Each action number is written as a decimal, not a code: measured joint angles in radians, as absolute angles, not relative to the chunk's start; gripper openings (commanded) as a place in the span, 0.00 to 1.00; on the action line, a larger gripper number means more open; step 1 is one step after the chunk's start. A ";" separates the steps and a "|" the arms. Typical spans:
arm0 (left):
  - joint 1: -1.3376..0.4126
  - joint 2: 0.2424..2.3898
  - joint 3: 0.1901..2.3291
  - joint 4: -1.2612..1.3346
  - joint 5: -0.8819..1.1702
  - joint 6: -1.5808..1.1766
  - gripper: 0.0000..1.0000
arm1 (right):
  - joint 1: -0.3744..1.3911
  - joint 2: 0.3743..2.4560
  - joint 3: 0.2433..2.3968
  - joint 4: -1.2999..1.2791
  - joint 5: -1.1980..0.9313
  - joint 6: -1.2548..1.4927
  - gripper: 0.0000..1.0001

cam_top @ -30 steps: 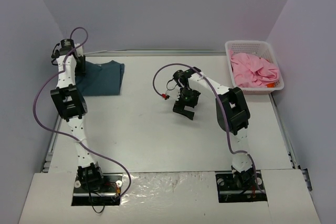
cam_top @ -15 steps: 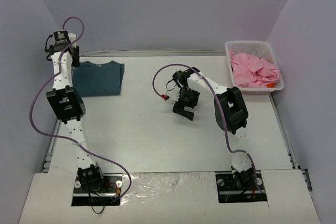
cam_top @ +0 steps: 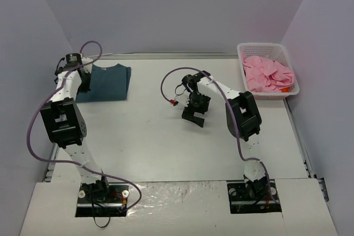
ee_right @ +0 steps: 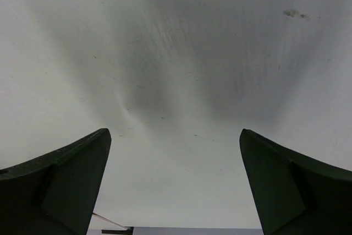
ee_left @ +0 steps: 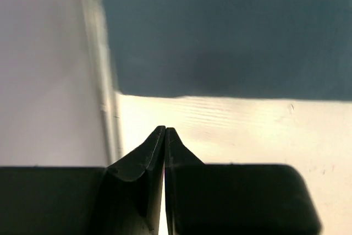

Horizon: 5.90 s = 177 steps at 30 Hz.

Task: Fold and stack the t-shirts
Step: Put the neatly folded tshirt into the corner of the board with the left arm

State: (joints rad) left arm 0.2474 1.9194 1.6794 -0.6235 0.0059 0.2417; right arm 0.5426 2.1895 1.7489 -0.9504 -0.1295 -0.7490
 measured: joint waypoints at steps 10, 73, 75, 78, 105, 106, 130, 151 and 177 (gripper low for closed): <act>0.198 2.083 1.598 -0.611 0.058 0.222 0.03 | 0.543 2.189 1.748 -0.951 -0.138 -0.749 1.00; 0.196 2.282 1.938 -0.679 0.236 0.048 0.02 | 0.542 2.228 1.747 -0.953 -0.138 -0.749 1.00; 0.196 2.293 1.955 -0.682 0.237 0.046 0.02 | 0.542 2.236 1.747 -0.954 -0.138 -0.749 1.00; 0.196 2.325 1.985 -0.682 0.240 0.041 0.02 | 0.542 2.241 1.752 -0.960 -0.131 -0.749 1.00; 0.196 2.507 2.302 -0.783 0.248 0.035 0.02 | 0.542 2.289 1.820 -1.027 -0.117 -0.741 1.00; 0.196 2.512 2.313 -0.788 0.248 0.034 0.02 | 0.542 2.290 1.821 -1.028 -0.117 -0.741 1.00; 0.196 2.606 2.479 -0.826 0.258 0.027 0.02 | 0.542 2.339 1.892 -1.094 -0.112 -0.741 1.00; 0.199 2.181 2.126 -0.752 0.272 0.069 0.42 | 0.542 2.350 1.914 -1.122 -0.113 -0.764 1.00; 0.055 0.909 1.134 -0.653 0.482 0.249 0.94 | 0.272 1.619 1.752 -0.686 -0.093 -0.390 1.00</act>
State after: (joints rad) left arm 0.0551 0.9089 1.1343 -0.6533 0.4816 0.2485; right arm 0.2718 1.6192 1.7523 -0.6865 -0.0929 -0.3897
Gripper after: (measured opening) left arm 0.949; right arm 0.999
